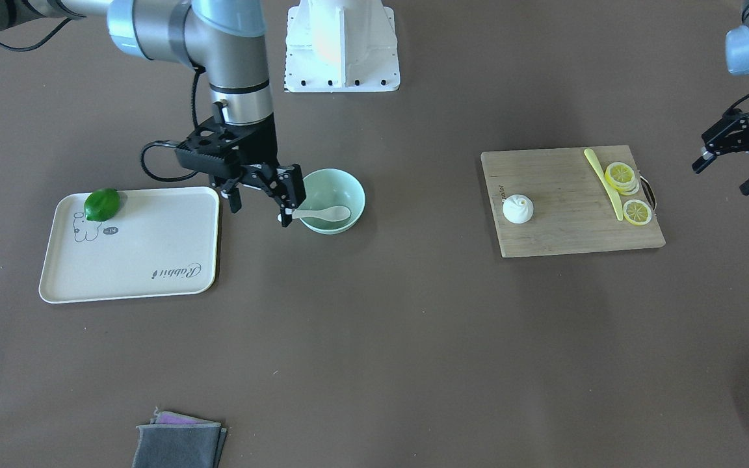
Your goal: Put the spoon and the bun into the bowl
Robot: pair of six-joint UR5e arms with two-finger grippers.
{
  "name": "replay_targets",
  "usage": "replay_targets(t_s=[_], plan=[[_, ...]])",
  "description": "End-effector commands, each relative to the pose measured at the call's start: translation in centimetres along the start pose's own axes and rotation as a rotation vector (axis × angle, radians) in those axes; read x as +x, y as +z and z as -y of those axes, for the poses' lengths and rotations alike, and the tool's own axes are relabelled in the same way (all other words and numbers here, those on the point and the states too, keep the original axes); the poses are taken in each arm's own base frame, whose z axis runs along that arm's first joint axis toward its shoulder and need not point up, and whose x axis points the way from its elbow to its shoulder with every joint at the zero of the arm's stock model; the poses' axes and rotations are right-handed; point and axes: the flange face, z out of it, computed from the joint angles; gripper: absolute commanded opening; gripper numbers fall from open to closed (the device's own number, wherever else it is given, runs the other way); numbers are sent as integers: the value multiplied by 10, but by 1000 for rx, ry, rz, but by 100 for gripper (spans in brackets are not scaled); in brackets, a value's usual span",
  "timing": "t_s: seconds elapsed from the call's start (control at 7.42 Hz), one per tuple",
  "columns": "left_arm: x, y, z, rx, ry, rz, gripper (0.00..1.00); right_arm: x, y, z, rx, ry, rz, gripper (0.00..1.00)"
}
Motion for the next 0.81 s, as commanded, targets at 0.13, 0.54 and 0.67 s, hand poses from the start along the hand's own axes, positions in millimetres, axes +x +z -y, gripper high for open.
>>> replay_targets(t_s=[0.13, 0.54, 0.67], plan=[[105, 76, -21, 34, -60, 15, 99, 154, -29, 81, -145, -249, 12, 100], [161, 128, -38, 54, -25, 78, 98, 285, -43, 116, -199, -391, 17, 100], [166, 143, -47, 64, -7, 109, 92, 305, -41, 116, -212, -402, 14, 100]])
